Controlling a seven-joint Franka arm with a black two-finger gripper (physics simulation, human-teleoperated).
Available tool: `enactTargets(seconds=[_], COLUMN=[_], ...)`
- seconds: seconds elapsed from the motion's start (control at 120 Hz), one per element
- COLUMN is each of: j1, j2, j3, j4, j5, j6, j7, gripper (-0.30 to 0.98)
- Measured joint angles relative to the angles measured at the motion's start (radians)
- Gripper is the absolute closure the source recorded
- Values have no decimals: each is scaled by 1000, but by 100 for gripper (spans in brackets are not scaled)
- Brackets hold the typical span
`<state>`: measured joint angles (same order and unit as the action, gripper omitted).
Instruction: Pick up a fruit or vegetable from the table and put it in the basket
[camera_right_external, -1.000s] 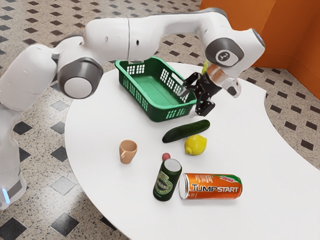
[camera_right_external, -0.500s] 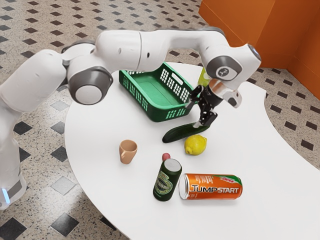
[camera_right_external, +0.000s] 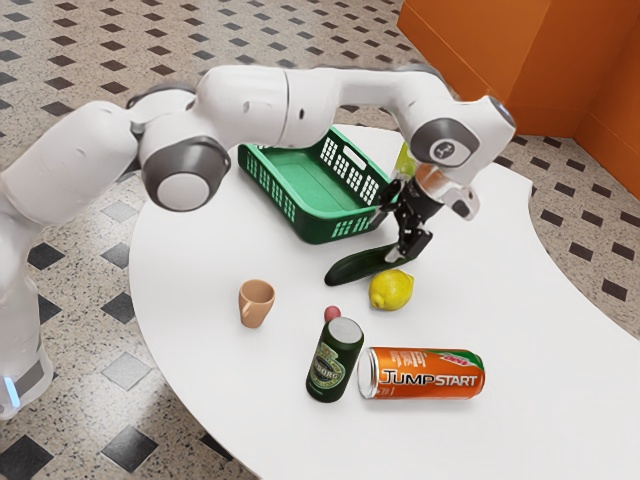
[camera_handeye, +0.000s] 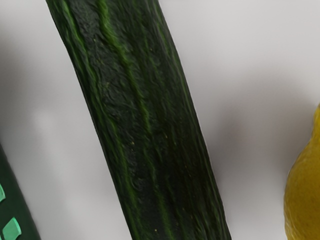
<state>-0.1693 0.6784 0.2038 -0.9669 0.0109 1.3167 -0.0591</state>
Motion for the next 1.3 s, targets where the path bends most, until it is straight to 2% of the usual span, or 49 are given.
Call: enactTargets(seconds=[0.292, 0.683, 0.742, 0.875, 1.042, 1.183, 1.3], j1=[13, 11, 11, 10, 4, -25, -75], j2=[49, 75, 74, 74, 71, -26, -242], j3=[1, 0, 0, 1, 1, 0, -2], j4=[-3, -18, -18, -18, -16, -16, -122], j5=[-27, -25, -25, -21, -4, 52, 97], j6=[26, 44, 44, 45, 35, -9, -49], j7=[4, -3, -5, -8, -21, -31, -38], gripper=[-1, 1, 6, 32, 43, 45, 46])
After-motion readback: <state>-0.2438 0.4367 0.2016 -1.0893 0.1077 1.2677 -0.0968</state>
